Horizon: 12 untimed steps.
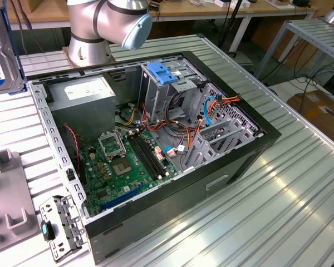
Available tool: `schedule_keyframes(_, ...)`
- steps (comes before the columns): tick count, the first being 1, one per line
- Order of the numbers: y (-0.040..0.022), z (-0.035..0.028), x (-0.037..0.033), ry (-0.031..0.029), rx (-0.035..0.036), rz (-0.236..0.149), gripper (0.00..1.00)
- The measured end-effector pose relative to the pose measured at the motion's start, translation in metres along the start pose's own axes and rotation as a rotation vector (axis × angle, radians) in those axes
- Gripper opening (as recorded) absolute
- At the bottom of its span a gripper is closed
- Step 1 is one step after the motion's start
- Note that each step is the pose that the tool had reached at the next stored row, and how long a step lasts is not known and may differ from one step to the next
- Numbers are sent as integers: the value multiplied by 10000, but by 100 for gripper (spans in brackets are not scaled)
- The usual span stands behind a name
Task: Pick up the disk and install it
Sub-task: 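Pick up the disk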
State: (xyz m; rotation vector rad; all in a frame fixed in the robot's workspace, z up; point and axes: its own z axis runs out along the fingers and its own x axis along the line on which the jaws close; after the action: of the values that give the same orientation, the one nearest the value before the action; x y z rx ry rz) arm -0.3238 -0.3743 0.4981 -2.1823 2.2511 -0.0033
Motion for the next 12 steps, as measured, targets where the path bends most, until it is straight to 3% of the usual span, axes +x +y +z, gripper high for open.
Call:
schedule_keyframes(4,-103,1,8,0,1,1,37)
schedule_keyframes(7,-229,2,19,0,0,0,37)
schedule_keyframes(12,-367,3,29,0,0,1,37)
